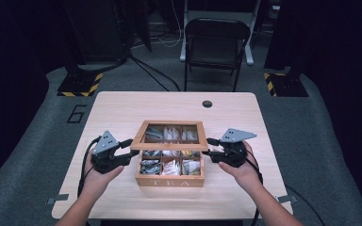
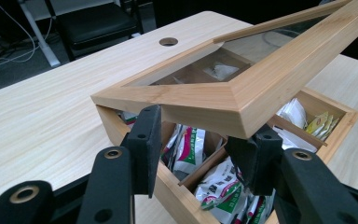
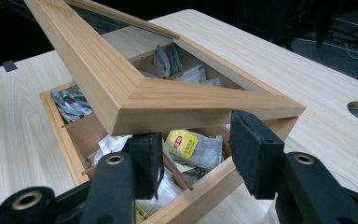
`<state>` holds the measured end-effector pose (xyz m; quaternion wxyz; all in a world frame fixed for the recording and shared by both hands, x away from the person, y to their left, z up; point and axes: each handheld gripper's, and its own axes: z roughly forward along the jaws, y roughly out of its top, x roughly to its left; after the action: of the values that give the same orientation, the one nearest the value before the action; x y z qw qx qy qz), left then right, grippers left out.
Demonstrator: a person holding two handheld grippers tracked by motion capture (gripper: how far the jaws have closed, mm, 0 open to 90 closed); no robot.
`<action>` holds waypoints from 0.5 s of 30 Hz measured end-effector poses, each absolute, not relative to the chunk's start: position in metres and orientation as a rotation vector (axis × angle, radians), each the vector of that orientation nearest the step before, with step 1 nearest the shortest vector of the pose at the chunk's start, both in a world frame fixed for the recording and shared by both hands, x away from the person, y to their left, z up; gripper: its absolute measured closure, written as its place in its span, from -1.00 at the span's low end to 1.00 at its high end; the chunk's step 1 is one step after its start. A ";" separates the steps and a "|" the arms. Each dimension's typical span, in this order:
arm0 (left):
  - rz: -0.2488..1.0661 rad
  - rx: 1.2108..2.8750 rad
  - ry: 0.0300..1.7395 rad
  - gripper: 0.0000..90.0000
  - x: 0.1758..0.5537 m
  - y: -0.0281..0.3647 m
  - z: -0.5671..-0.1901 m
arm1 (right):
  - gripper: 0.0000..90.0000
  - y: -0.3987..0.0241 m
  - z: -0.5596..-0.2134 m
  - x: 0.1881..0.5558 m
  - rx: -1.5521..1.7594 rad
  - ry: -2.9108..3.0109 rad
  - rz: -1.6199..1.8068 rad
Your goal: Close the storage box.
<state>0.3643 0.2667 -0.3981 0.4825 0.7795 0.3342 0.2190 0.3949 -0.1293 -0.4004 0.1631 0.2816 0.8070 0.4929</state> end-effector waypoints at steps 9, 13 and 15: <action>0.528 1.901 0.811 0.24 0.359 0.267 -0.407 | 0.20 -0.130 -0.408 0.391 0.822 2.312 1.417; 0.521 1.900 0.819 0.24 0.356 0.267 -0.412 | 0.19 -0.129 -0.412 0.388 0.810 2.320 1.391; 0.510 1.902 0.821 0.24 0.355 0.268 -0.416 | 0.19 -0.129 -0.415 0.386 0.807 2.320 1.389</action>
<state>0.3549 0.2677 -0.4156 0.4831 0.7805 0.3370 0.2093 0.3862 -0.1287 -0.4145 0.1590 0.2823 0.8117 0.4860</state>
